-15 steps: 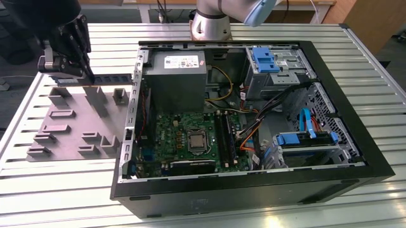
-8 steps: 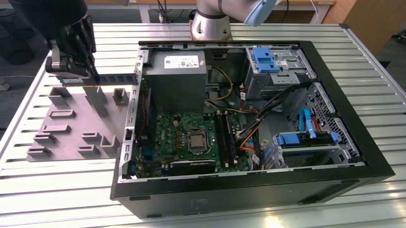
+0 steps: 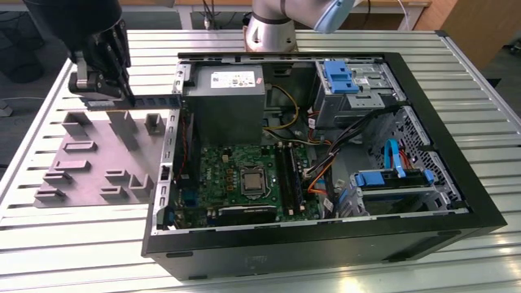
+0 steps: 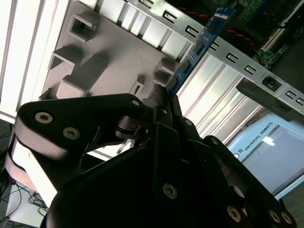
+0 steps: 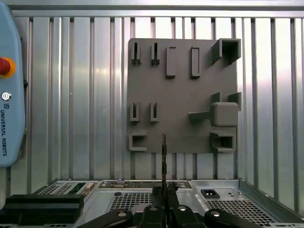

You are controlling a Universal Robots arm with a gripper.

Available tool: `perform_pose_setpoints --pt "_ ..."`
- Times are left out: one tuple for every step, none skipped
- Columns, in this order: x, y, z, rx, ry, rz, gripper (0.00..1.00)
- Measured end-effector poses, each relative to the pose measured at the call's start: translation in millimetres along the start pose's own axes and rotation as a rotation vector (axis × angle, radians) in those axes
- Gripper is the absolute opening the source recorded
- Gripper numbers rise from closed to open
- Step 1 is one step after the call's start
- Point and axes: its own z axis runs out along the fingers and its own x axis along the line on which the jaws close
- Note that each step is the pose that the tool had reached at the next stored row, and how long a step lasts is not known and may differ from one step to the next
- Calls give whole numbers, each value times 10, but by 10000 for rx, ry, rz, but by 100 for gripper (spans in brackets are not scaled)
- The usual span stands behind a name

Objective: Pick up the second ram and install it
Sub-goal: 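Pick up the second ram and move it above second insertion slot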

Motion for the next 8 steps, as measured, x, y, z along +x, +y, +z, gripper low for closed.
perform_pose_setpoints --pt "0 -13 0 0 0 0 14" --pt "0 -26 0 1 0 0 14" --pt "-1 -38 -1 0 0 0 14" --pt "-1 -52 -1 0 0 0 14" --pt "-1 -65 -1 0 1 0 14" --pt "-2 -77 -1 0 -1 0 14" --pt "-2 -89 -1 0 0 0 14" --pt "-2 -102 -2 0 0 0 14"
